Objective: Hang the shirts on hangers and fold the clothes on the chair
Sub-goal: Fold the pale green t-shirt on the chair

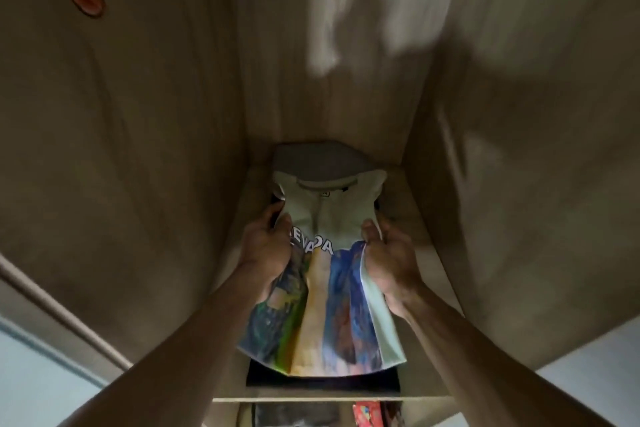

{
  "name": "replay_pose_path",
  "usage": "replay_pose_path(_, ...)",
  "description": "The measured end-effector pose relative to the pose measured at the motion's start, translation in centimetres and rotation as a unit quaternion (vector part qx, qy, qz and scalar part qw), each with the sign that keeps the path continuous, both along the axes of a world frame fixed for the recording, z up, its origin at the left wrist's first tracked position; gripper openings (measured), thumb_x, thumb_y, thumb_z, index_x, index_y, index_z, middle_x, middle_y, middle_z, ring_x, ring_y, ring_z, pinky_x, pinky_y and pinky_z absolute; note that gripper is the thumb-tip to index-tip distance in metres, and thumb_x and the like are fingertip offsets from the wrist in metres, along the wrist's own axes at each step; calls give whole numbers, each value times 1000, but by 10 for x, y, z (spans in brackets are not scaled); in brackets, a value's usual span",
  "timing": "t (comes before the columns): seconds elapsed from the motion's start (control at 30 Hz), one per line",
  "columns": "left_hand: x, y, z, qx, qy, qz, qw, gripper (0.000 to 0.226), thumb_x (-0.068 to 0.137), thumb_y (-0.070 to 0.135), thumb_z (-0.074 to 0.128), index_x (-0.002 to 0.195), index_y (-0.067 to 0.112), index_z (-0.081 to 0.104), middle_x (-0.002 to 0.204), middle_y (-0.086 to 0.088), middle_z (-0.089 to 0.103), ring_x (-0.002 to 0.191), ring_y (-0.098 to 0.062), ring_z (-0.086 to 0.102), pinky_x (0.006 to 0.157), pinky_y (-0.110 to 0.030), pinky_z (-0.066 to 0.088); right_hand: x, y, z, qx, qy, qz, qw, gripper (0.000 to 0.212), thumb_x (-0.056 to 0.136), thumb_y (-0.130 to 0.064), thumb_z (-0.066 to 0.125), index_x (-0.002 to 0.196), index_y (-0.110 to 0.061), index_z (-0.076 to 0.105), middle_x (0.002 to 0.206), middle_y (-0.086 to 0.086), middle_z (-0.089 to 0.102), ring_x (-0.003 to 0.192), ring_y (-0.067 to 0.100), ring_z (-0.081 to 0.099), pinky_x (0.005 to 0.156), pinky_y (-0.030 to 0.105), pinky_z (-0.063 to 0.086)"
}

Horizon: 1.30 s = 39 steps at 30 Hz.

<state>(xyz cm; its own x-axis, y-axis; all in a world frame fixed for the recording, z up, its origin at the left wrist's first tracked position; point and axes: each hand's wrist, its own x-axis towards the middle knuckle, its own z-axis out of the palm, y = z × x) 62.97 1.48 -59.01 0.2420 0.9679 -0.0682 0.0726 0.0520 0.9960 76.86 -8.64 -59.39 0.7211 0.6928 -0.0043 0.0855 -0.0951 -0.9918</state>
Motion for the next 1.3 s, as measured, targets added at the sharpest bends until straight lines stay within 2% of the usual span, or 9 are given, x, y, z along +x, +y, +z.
replay_pose_path(0.1, 0, 4, -9, -12, 9, -2, 1000, 30, 102, 18, 53, 131, 23, 60, 114, -5, 67, 94, -15, 62, 81, -27, 48, 3, 0, -9, -1, 10, 0, 1000, 32, 106, -17, 48, 134, -18, 63, 125, -5, 69, 113, 9, 64, 103, 25, 48)
replay_pose_path(0.2, -6, 6, -23, -33, 49, 15, 998, 32, 103, 27, 53, 134, 22, 59, 121, -8, 67, 99, -19, 64, 84, -29, 51, 7, -3, -21, -40, 7, -14, 999, 29, 106, -19, 49, 131, -15, 64, 124, -7, 66, 105, 5, 63, 90, 15, 48)
replay_pose_path(0.37, -26, 5, -51, -60, 256, 31, 964, 83, 80, 83, 43, 115, 11, 63, 101, -15, 73, 87, -33, 70, 71, -35, 53, 10, -19, -40, -153, 21, -9, 988, 53, 101, -42, 53, 149, -21, 42, 146, 3, 54, 128, 23, 56, 105, 37, 47)
replay_pose_path(0.47, -45, -9, -55, -27, 348, 16, 937, 92, 71, 94, 33, 94, 11, 67, 90, -9, 70, 85, -29, 65, 67, -33, 44, 0, -41, -40, -182, 24, 12, 983, 62, 99, -44, 57, 149, -18, 33, 124, -3, 58, 108, 17, 61, 81, 24, 47)
replay_pose_path(0.53, -54, -20, -53, 5, 380, -9, 925, 80, 81, 85, 34, 75, 11, 64, 76, -9, 64, 79, -31, 63, 65, -33, 44, -2, -50, -43, -171, 1, 32, 985, 42, 98, -31, 62, 133, -23, 40, 102, -12, 64, 90, 9, 65, 64, 16, 47)
replay_pose_path(0.63, -62, -31, -52, 24, 329, 3, 944, 64, 93, 64, 46, 64, 8, 60, 70, -14, 64, 78, -35, 65, 67, -38, 52, -1, -52, -39, -160, -74, 17, 984, 43, 100, -22, 61, 138, -27, 43, 89, -20, 60, 84, 5, 63, 66, 19, 47)
replay_pose_path(0.97, -64, -52, -72, 60, 478, -11, 876, 50, 100, 54, 41, 100, 8, 62, 111, -24, 65, 107, -44, 60, 82, -42, 47, -6, -76, -40, -319, -200, 64, 924, 34, 103, -40, 48, 123, -15, 36, 83, 1, 60, 63, 17, 58, 47, 26, 36)
replay_pose_path(1.13, -61, -60, -62, 76, 501, 9, 862, 41, 102, 46, 41, 114, 8, 49, 118, -24, 59, 112, -45, 56, 85, -48, 46, -13, -79, -39, -389, -337, 77, 854, 49, 99, -39, 56, 134, -15, 32, 112, 11, 62, 94, 29, 66, 62, 33, 43)
replay_pose_path(1.3, -43, -68, -56, 329, 433, -46, 838, 38, 102, 35, 37, 129, 13, 53, 131, -17, 51, 120, -38, 47, 92, -48, 45, -25, -66, -44, -275, -486, 95, 824, 59, 92, -30, 62, 145, -13, 42, 145, 14, 44, 129, 32, 47, 97, 43, 48)
